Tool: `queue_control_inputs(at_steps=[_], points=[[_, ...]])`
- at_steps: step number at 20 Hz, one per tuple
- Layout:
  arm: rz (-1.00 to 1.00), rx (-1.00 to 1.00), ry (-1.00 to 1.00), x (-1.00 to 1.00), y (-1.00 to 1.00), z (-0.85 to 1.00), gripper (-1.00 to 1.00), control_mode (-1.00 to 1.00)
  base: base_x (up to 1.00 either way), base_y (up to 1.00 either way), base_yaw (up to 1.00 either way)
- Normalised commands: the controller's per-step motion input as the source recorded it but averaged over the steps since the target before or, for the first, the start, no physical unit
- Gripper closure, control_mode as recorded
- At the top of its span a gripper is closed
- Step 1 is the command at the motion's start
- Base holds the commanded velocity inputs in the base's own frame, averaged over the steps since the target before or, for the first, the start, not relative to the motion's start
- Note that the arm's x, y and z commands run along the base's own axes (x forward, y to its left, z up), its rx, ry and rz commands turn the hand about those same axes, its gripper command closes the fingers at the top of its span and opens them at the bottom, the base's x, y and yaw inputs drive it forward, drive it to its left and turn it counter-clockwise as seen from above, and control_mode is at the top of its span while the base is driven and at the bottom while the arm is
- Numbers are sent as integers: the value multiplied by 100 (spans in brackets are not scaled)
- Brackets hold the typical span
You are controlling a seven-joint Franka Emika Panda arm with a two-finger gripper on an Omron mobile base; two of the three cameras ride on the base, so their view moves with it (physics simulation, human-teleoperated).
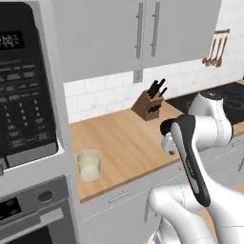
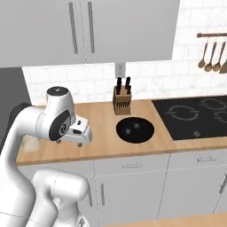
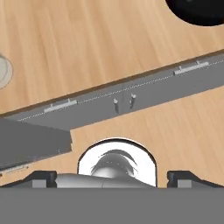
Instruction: Grab a lemon wedge from the fridge and one ice cube from the ice bowl, and put them in the glass of lemonade.
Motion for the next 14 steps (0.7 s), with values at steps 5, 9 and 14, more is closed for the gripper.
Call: queue_control_inputs(at_steps=[5, 9, 14], points=[[0, 0, 0, 0, 0, 0, -100, 100, 98, -44, 38], [0, 0, 0, 0, 0, 0, -100, 100, 86, -23, 40], [0, 0, 0, 0, 0, 0, -100, 100, 67, 0, 38]])
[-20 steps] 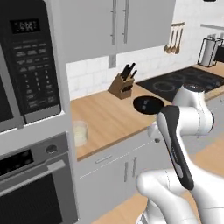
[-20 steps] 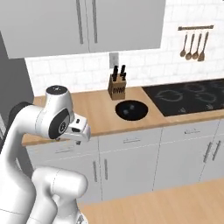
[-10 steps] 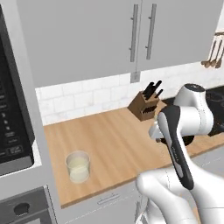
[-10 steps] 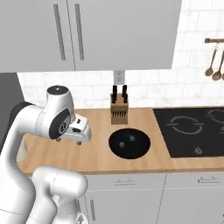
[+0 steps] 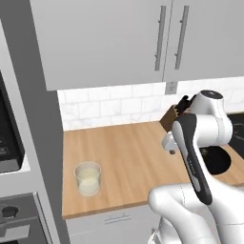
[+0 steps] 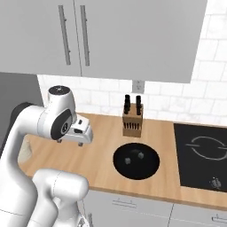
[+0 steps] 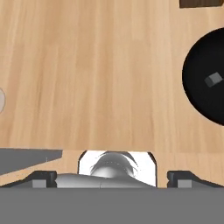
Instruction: Grab a lemon wedge from the fridge and one ice cube from the ice bowl, and put them in the glass of lemonade.
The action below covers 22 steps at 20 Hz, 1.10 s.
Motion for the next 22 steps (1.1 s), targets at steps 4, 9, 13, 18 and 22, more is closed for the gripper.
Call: queue_control_inputs(at_steps=[4, 9, 13, 18, 22], points=[[0, 0, 0, 0, 0, 0, -100, 100, 30, 0, 14], [-5, 0, 0, 16, -17, -21, -100, -100, 2, 0, 0], [-2, 0, 0, 36, -82, -41, -100, -100, 0, 0, 0], [0, 0, 1, 21, -98, -40, -100, -100, 0, 0, 0], [0, 0, 6, 18, -97, -35, -100, -100, 0, 0, 0]])
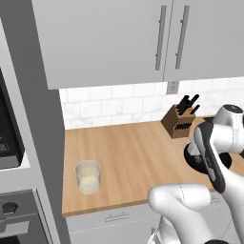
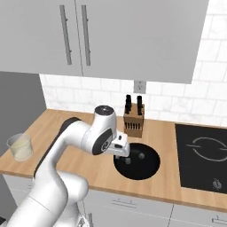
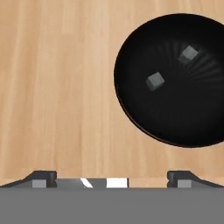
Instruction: Grab a lemon wedge from the fridge and one ice cube from the ice bowl, and put them in the glass of lemonade.
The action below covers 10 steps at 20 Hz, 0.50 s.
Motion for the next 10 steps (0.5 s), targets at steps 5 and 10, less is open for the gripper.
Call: queue_control_inputs(at_steps=[5, 10], points=[[0, 0, 10, 27, -63, -22, -100, -100, 0, 0, 0], [0, 0, 11, 36, -22, -14, -100, -100, 0, 0, 0]])
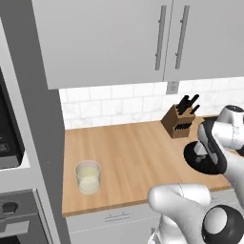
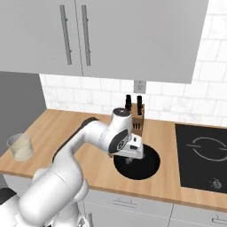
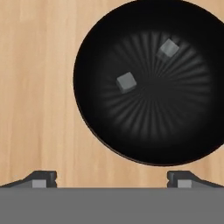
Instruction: Grab a lemon wedge from the fridge and one ice cube from the ice bowl, and put them in the glass of lemonade.
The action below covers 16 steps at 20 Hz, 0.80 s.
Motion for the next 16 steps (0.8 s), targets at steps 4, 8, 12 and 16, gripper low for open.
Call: queue_control_inputs(at_steps=[4, 8, 12, 16], points=[[1, 0, 3, 41, -18, -27, -100, -100, 0, 0, 0], [2, 0, 0, 39, -15, -33, -100, -100, 0, 0, 0], [2, 0, 0, 33, -10, -29, -100, -100, 0, 0, 0], [10, 3, 4, 13, -13, -24, -100, -100, 0, 0, 0]])
